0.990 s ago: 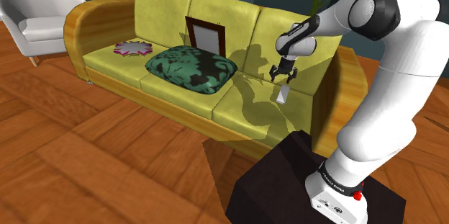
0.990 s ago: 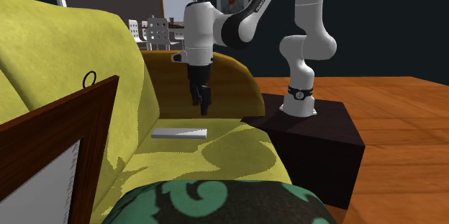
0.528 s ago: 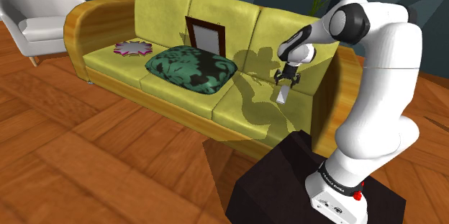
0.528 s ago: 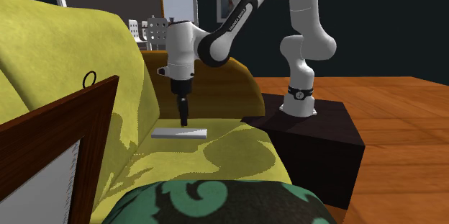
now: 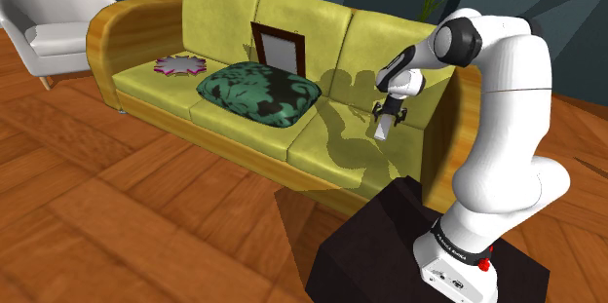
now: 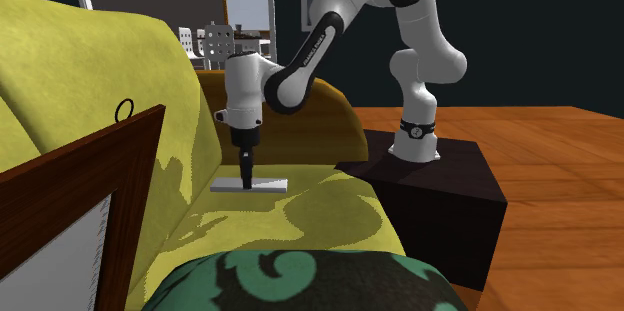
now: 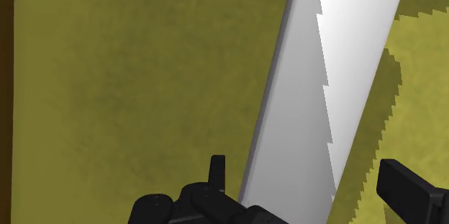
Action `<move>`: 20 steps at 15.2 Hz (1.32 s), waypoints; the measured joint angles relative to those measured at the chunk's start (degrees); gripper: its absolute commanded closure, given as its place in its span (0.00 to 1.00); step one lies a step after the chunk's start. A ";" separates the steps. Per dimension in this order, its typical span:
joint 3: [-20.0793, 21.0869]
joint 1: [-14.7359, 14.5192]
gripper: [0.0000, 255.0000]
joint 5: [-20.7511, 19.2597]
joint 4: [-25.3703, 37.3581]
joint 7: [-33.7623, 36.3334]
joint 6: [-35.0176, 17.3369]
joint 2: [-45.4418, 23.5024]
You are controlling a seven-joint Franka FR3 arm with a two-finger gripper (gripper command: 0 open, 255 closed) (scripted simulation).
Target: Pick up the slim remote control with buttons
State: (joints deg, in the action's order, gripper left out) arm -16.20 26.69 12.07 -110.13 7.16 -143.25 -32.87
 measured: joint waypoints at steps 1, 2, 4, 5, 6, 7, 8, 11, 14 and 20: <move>0.19 0.21 0.00 0.24 0.07 -0.21 -0.54 -0.61; 0.29 0.20 0.00 0.34 0.00 -0.20 -0.89 -0.90; 0.41 0.26 1.00 0.47 0.15 -0.22 -1.17 -1.33; 0.42 0.27 1.00 0.51 0.16 -0.21 -1.19 -1.35; 0.42 0.28 1.00 0.52 0.17 -0.19 -1.20 -1.36; 0.42 0.28 1.00 0.53 0.16 -0.18 -1.21 -1.35; 0.42 0.28 1.00 0.54 0.16 -0.17 -1.21 -1.35; 0.40 0.25 1.00 0.54 0.14 -0.12 -1.24 -1.35; 0.34 0.24 1.00 0.44 0.06 -0.19 -1.03 -1.08; -0.65 -0.51 1.00 -0.76 -0.15 0.50 1.85 2.05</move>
State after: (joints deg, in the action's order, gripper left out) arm -16.85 26.19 11.31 -110.27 7.66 -141.40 -30.82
